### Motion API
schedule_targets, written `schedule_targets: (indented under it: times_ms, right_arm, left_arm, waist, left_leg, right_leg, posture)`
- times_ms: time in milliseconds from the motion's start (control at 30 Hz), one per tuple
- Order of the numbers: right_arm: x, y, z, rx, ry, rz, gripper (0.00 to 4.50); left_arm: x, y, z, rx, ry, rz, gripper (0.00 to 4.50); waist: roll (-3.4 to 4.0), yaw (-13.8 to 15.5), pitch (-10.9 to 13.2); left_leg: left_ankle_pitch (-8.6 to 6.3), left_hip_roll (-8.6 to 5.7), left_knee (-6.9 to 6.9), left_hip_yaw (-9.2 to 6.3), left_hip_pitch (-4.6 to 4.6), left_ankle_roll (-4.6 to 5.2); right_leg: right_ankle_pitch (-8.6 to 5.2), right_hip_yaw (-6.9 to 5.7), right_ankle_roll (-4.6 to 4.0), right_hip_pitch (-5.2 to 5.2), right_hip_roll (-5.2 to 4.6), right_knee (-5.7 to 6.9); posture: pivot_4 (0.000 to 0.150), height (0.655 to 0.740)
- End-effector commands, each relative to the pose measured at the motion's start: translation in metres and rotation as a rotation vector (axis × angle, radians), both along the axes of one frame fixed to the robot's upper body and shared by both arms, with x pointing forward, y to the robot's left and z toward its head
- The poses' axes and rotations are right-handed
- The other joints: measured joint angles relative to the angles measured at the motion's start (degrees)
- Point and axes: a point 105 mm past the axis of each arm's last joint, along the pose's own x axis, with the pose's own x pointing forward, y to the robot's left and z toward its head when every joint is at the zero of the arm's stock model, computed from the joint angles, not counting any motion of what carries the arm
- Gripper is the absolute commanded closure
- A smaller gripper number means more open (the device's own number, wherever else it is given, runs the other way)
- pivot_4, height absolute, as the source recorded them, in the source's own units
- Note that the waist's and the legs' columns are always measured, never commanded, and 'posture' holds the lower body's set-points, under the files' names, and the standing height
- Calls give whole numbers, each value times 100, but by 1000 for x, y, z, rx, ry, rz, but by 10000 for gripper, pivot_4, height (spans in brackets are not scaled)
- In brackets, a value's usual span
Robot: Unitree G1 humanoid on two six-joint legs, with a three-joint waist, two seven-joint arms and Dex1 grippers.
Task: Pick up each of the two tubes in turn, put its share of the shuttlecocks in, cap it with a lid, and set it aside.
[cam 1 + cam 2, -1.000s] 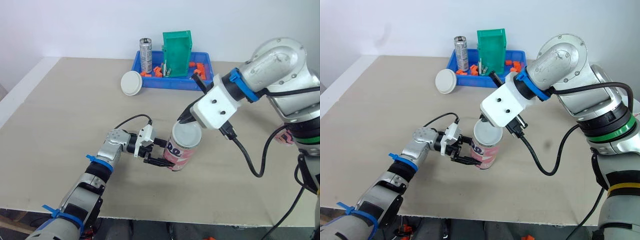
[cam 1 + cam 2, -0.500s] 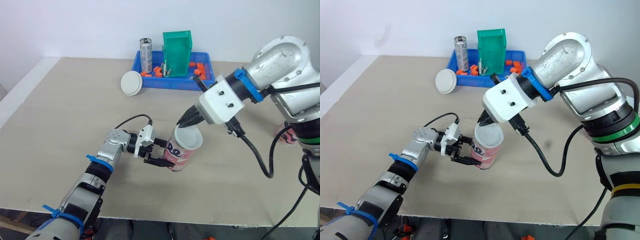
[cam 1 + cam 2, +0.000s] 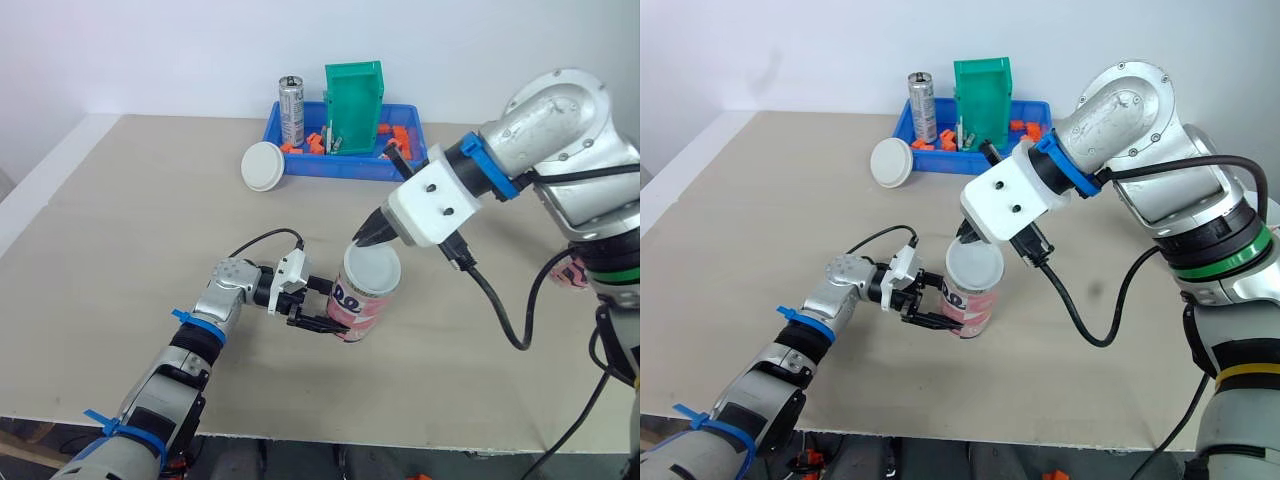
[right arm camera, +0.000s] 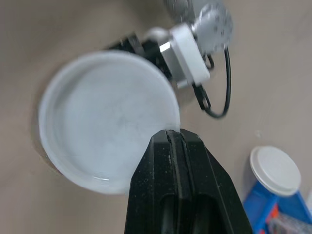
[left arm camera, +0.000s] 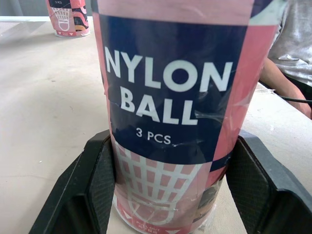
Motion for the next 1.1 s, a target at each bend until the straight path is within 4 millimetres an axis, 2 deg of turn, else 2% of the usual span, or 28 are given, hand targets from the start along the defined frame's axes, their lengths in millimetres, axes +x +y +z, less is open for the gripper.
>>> schedule_targets:
  times_ms: [33,267,600,767,1100]
  right_arm:
    - [-3,-5,9,-27,-48,14,44554]
    - [-11,-5,8,-22,-19,39,44554]
    - [-22,3,16,56,13,83,44554]
    - [-24,3,13,55,17,93,44554]
    - [-18,-10,0,-10,-15,67,44554]
  left_arm:
    - [4,8,-10,49,24,44,14181]
    - [5,9,-11,52,24,48,14181]
    - [5,7,-11,52,26,40,14181]
    - [5,7,-10,51,24,41,14181]
    - [5,8,-11,54,26,44,14181]
  waist:
    - [0,0,0]
    - [0,0,0]
    - [0,-1,0]
    - [0,-1,0]
    - [0,0,0]
  left_leg:
    - [0,0,0,0,0,0]
    - [0,0,-1,0,0,0]
    - [0,0,-1,-1,1,0]
    - [0,0,-1,-1,1,0]
    - [0,0,-1,-2,1,0]
  right_leg:
    - [0,0,0,0,0,0]
    - [0,0,0,0,0,0]
    - [0,0,-1,1,0,0]
    - [0,0,0,1,0,0]
    - [0,-1,-1,1,0,0]
  posture:
    - [1500,7362]
    - [1500,7362]
    - [1500,7362]
    - [1500,7362]
    - [1500,7362]
